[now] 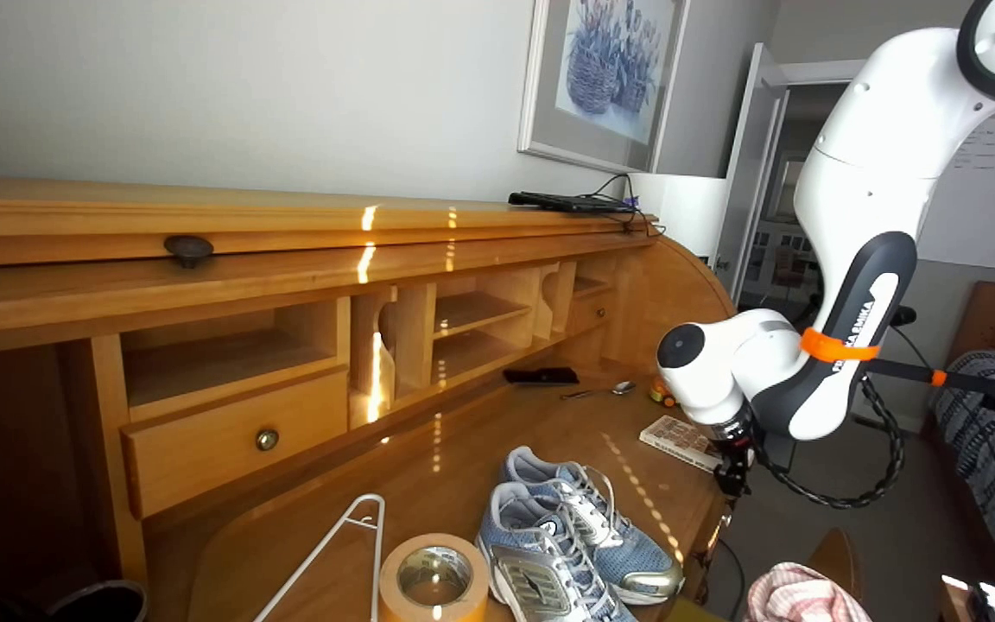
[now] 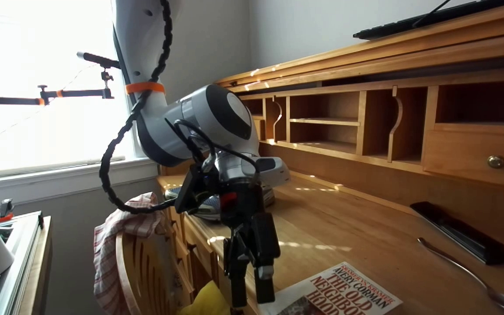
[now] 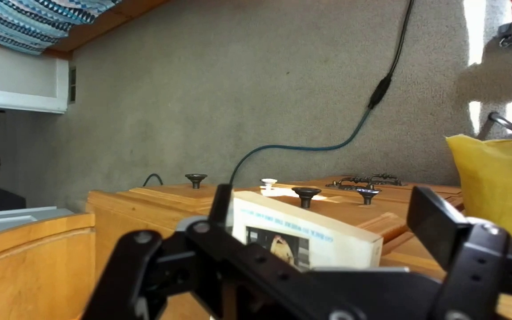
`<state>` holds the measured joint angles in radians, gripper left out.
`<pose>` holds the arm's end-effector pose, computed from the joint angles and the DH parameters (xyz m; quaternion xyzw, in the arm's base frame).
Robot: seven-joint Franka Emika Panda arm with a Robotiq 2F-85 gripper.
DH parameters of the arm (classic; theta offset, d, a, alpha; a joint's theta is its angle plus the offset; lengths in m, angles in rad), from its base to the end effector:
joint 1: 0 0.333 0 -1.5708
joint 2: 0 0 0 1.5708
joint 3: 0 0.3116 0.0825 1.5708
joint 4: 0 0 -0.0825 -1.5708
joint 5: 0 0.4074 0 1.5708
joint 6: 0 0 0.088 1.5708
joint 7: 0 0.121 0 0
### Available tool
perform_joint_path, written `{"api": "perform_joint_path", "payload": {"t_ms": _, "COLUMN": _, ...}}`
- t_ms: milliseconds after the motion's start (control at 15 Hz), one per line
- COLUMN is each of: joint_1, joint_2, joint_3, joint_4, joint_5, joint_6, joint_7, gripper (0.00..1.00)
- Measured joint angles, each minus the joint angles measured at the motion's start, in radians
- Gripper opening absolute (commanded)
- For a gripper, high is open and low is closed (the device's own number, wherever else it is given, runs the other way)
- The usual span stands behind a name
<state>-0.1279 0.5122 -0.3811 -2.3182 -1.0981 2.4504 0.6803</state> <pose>0.4025 -0.2636 0.0788 0.9208 -0.0717 -0.1518 0.3521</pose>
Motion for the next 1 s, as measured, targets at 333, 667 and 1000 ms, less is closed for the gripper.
{"api": "perform_joint_path", "payload": {"t_ms": 333, "joint_1": -0.006, "joint_2": 0.028, "joint_3": 0.017, "joint_4": 0.018, "joint_5": -0.073, "joint_6": 0.0, "joint_7": 0.092, "gripper": 1.0}}
{"api": "perform_joint_path", "payload": {"t_ms": 667, "joint_1": -0.024, "joint_2": 0.051, "joint_3": 0.036, "joint_4": 0.041, "joint_5": -0.127, "joint_6": 0.0, "joint_7": 0.147, "gripper": 1.0}}
{"api": "perform_joint_path", "payload": {"t_ms": 1000, "joint_1": -0.045, "joint_2": 0.074, "joint_3": 0.05, "joint_4": 0.065, "joint_5": -0.165, "joint_6": 0.0, "joint_7": 0.186, "gripper": 0.73}}
